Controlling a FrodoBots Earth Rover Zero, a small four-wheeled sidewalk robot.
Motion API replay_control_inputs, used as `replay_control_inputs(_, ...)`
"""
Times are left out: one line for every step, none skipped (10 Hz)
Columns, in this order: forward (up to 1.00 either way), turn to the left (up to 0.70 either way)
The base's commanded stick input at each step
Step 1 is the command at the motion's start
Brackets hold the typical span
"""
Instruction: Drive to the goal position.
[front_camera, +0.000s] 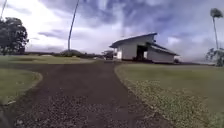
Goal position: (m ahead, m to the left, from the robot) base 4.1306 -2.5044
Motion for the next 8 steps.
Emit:
replay_control_inputs(0.50, 0.00)
replay_control_inputs(0.50, 0.00)
replay_control_inputs(0.50, 0.00)
replay_control_inputs(0.50, 0.00)
replay_control_inputs(0.50, 0.00)
replay_control_inputs(0.50, 0.00)
replay_control_inputs(0.50, 0.00)
replay_control_inputs(0.50, 0.00)
